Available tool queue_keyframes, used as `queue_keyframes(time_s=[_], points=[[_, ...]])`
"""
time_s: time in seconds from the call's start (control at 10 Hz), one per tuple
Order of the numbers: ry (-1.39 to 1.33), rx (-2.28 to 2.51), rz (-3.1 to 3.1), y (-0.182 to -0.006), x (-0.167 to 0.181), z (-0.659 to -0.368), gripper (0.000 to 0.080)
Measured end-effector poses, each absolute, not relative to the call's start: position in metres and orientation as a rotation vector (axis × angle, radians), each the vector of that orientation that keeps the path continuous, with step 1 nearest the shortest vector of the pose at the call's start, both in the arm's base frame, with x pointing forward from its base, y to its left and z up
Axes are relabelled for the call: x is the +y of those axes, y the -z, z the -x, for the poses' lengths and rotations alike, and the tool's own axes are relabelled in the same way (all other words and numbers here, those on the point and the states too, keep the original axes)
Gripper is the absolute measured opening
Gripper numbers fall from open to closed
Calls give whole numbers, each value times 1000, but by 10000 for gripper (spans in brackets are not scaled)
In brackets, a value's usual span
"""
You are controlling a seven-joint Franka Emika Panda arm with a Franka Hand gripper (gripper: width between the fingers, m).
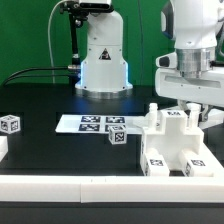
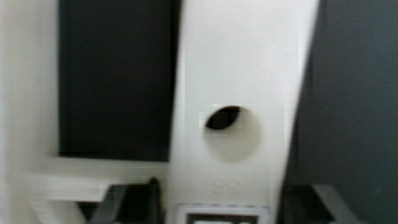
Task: Assemble chair
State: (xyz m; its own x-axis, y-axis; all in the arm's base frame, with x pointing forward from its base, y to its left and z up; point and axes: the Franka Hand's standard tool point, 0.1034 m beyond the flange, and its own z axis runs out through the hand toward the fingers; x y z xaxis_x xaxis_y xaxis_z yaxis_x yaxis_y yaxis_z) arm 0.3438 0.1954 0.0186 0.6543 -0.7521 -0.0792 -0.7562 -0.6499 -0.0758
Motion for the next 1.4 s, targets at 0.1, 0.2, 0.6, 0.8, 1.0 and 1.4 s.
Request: queue_keyframes(time_s=[0.1, 0.2, 0.6, 0.8, 1.0, 1.4], points=[[-62, 1264, 2764, -19, 195, -344, 279], [-62, 1264, 2764, -19, 195, -344, 279], [-74, 1308, 2742, -20, 199, -343, 279], [-105, 1480, 2637, -37, 209, -343, 281], [-130, 1652, 2538, -34, 210, -340, 281], [-132, 1886, 2255, -88, 152, -362, 281]])
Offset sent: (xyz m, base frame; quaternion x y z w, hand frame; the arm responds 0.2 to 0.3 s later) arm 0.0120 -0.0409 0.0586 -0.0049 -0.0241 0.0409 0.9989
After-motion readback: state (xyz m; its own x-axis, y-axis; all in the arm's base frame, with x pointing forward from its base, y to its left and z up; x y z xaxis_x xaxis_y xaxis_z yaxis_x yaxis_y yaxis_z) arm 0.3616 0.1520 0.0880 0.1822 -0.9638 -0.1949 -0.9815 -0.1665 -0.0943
